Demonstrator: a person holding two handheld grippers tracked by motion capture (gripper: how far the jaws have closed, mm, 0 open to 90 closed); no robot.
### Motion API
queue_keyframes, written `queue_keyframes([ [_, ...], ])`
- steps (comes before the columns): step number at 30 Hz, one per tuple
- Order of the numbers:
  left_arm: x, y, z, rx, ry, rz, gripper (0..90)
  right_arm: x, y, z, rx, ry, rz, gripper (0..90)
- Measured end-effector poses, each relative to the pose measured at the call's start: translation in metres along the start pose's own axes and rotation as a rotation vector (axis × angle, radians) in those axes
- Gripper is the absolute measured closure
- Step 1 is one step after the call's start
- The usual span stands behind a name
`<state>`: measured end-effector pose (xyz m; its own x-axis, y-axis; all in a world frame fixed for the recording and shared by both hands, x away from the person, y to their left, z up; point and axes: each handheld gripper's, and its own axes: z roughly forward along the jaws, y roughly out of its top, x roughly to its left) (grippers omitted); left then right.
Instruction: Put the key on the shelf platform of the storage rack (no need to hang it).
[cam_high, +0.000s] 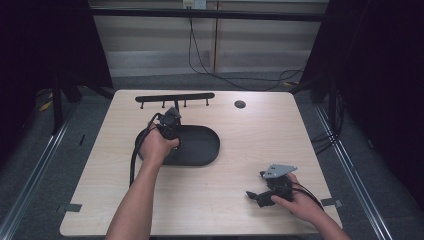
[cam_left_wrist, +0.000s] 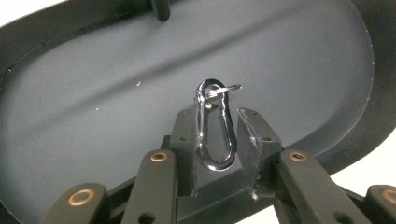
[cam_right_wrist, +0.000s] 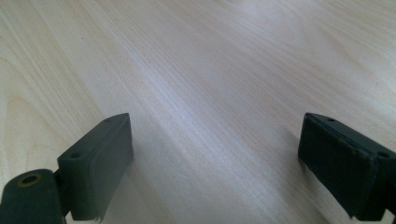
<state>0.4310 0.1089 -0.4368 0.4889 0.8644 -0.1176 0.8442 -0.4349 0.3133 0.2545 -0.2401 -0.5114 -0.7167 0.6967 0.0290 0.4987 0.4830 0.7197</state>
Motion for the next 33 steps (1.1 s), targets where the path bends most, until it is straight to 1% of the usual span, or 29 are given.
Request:
queue_keyframes([
  [3,0.0004,0.0001,0.0033,0.006,-0.001,-0.001,69.0,0.0,0.0,0.0,0.0,0.001,0.0,9.7],
  [5,0.0009,0.0004,0.0041,0.002,0.0,-0.005,69.0,-0.0001,0.0,-0.0001,0.001,0.001,-0.002,9.7],
  [6,0.0013,0.0006,0.0048,0.008,-0.003,0.0,69.0,-0.0001,0.0,-0.0001,0.001,0.001,-0.002,9.7],
  [7,0.0007,0.0005,0.0056,0.002,-0.004,-0.006,69.0,-0.0001,0.0,-0.0001,0.001,0.001,-0.002,9.7],
  [8,0.001,0.0006,0.0058,0.004,0.005,0.001,69.0,-0.0002,-0.0001,-0.0001,0.001,0.002,-0.002,9.7],
  [10,0.0018,0.0006,0.0061,0.003,0.004,-0.003,69.0,-0.0001,-0.0001,-0.0001,0.001,0.001,-0.002,9.7],
  [11,0.0021,0.0007,0.006,-0.002,0.01,0.002,69.0,-0.0001,-0.0001,0.0,0.001,0.002,-0.002,9.7],
  [14,0.0018,0.0007,0.0061,-0.011,0.013,-0.001,69.0,-0.0001,0.0,-0.0001,0.001,0.001,-0.002,9.7],
  [16,0.002,0.0007,0.0061,-0.013,0.007,-0.001,69.3,-0.0001,0.0,-0.0001,0.001,0.001,-0.002,9.8],
  [17,0.0019,0.0008,0.0057,-0.02,0.008,-0.004,74.6,-0.0002,0.0,-0.0001,0.001,0.002,-0.002,9.7],
  [20,0.0023,0.0013,0.0053,-0.025,0.013,0.009,74.0,0.0,-0.0001,-0.0002,0.002,0.001,-0.001,9.7],
  [21,0.0022,0.0012,0.0055,-0.026,0.012,0.003,74.0,0.0,-0.0001,-0.0002,0.002,0.001,-0.001,9.7],
  [23,0.0033,0.0013,0.0045,-0.025,0.016,0.01,73.3,0.0,-0.0001,-0.0002,0.002,0.002,-0.002,9.7],
  [26,0.0036,0.0008,0.0033,-0.03,0.017,0.007,72.0,0.0001,-0.0001,-0.0001,0.001,0.002,0.0,9.7],
  [28,0.0032,0.0003,0.0023,-0.029,0.008,0.003,71.4,0.0001,0.0,-0.0001,0.001,0.002,0.001,9.7],
  [33,0.003,-0.0004,0.0018,-0.035,0.006,0.013,69.4,0.0001,0.0,-0.0001,0.001,0.002,0.001,9.8],
])
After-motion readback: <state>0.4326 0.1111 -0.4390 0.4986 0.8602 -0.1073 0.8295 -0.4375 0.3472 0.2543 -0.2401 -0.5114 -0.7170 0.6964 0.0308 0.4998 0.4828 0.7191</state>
